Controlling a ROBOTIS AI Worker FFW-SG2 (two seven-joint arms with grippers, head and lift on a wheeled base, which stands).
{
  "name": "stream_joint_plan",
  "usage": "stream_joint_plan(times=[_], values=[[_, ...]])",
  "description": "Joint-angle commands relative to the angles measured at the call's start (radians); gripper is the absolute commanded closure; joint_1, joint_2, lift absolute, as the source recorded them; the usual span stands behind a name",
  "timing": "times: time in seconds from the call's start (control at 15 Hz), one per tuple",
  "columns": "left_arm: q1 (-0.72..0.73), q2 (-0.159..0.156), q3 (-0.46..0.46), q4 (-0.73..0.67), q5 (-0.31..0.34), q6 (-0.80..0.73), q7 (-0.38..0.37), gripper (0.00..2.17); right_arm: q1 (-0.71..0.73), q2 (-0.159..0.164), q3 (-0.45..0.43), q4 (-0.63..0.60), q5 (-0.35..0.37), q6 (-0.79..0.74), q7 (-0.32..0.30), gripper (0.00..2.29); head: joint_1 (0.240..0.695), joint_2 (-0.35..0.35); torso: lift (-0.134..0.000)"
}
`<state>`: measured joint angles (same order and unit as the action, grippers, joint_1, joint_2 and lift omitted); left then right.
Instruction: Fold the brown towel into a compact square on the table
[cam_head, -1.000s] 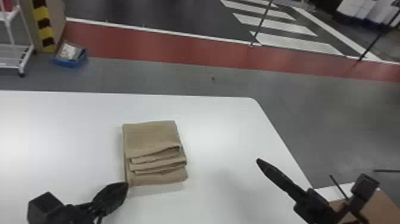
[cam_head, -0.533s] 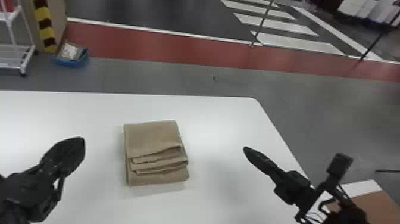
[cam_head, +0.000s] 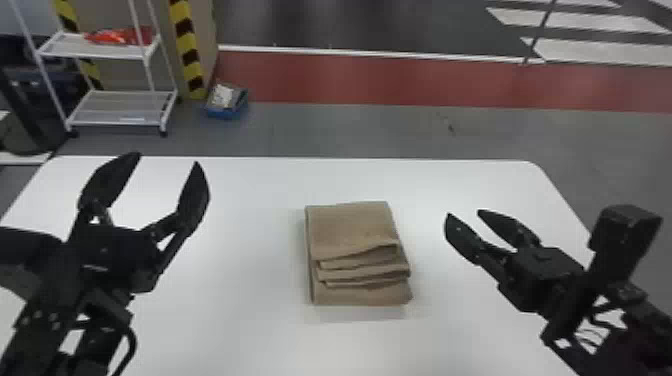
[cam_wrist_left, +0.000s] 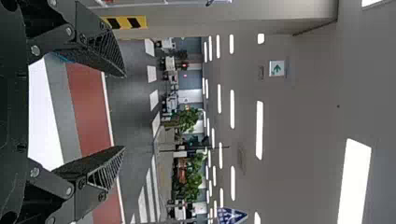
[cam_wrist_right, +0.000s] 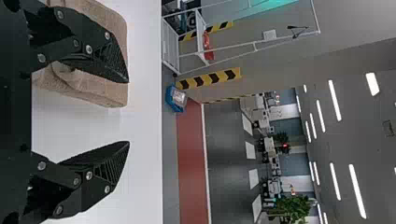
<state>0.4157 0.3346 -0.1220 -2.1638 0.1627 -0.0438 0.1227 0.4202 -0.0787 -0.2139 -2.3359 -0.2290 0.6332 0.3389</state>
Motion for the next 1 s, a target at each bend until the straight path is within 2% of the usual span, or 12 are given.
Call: stream_joint_plan(times=[0.0,0.27,0.33,0.47,0.73,0.93], values=[[0.021,-0.034,0.002,-0.039,-0.002,0.095,0.002,0.06,0.042,0.007,0.077,-0.014,0.027,-0.128,-0.069,0.03,0.695,-0.051,-0.125],[0.028,-0.057,-0.008,0.010,-0.002,0.126,0.003,0.07,0.129,0.008,0.122,0.076,0.023,-0.484,-0.095,0.03,0.695,-0.031,-0.125],[0.026,-0.063,-0.008,0.027,-0.009,0.123,0.009,0.07,0.155,0.008,0.125,0.093,0.027,-0.569,-0.120,0.03,0.695,-0.030,-0.125],[0.028,-0.063,-0.001,0.048,-0.017,0.108,0.028,0.07,0.198,0.008,0.122,0.124,0.023,-0.661,-0.138,0.03,0.695,-0.029,-0.125],[0.058,-0.052,0.025,0.053,-0.006,0.104,0.025,0.07,0.275,0.011,0.116,0.121,0.014,-0.652,-0.175,0.03,0.695,-0.030,-0.125],[0.092,-0.035,0.028,0.035,-0.006,0.074,0.026,0.07,0.299,0.014,0.103,0.101,0.010,-0.591,-0.196,0.04,0.695,-0.028,-0.125]])
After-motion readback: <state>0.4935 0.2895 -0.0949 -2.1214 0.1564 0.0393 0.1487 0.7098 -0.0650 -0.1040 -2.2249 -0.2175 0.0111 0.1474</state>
